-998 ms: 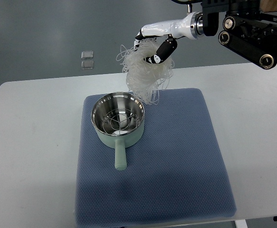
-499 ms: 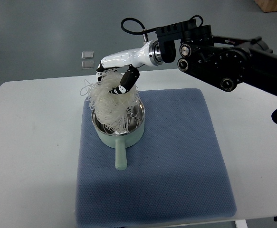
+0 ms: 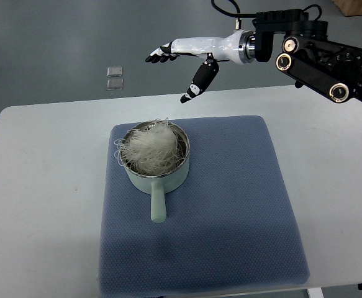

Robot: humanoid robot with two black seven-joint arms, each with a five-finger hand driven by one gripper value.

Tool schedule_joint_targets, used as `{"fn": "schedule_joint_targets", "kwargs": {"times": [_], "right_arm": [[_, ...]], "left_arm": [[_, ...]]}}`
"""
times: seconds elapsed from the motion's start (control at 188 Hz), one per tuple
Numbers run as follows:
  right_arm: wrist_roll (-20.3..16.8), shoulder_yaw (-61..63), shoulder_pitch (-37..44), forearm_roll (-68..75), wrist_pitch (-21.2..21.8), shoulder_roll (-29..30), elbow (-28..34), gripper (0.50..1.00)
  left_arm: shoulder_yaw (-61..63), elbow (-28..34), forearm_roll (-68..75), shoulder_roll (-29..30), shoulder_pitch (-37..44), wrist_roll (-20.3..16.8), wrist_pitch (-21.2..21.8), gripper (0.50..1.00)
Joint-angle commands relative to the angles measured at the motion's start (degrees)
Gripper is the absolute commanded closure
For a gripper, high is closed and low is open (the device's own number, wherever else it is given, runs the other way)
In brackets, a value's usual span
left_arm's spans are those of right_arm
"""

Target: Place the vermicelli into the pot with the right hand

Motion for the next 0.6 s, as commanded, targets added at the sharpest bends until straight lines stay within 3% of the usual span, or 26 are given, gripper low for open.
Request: {"fn": "schedule_joint_targets", "kwargs": {"times": [0.0,0.011,0.021,0.069,0.074,0.096,0.191,0.196,0.308,0.595], "right_arm": [[-0.26,3.28,-3.02,3.66,-0.12,-1.91,-0.14,0.603],[-0.26,3.28,-3.02,3.66,-0.12,-1.91,-0.14,0.603],[-0.52,7.58,-7.93,8.4,-1.09,-3.22,-1.28,0.605],[-0.52,7.59,-7.94,8.41,-1.09,-3.22,-1.28,0.605],[-0.96,11.68,-12.56,13.19,-3.0,-3.4,-2.93,0.605],[-1.14,13.55,-14.35,15.43,-3.99,-3.14,-3.91,0.607],[-1.58,16.73,-17.26,20.1,-5.92,-2.61,-5.76,0.607],[-2.18,20.21,-20.48,26.54,-8.62,-2.26,-7.85,0.607],[-2.81,22.53,-25.43,40.48,-14.18,-1.55,-10.25,0.607],[-2.72,23.32,-30.53,51.03,-17.35,0.38,-10.33,0.607]], "left_arm": [[-0.04,0.0,-0.02,0.0,-0.01,-0.06,0.0,0.5],[-0.04,0.0,-0.02,0.0,-0.01,-0.06,0.0,0.5],[-0.13,0.0,-0.02,0.0,-0.01,-0.06,0.0,0.5],[-0.13,0.0,-0.02,0.0,-0.01,-0.06,0.0,0.5],[-0.13,0.0,-0.02,0.0,-0.01,0.03,0.0,0.5],[-0.13,0.0,-0.02,0.0,-0.01,-0.06,0.0,0.5],[-0.22,0.0,-0.02,0.0,-0.01,0.03,0.0,0.5],[-0.22,0.0,-0.02,0.0,-0.01,-0.06,0.0,0.5],[-0.22,0.0,-0.02,0.0,-0.01,-0.06,0.0,0.5],[-0.39,0.18,-0.2,0.0,-0.01,0.03,0.0,0.5]]}}
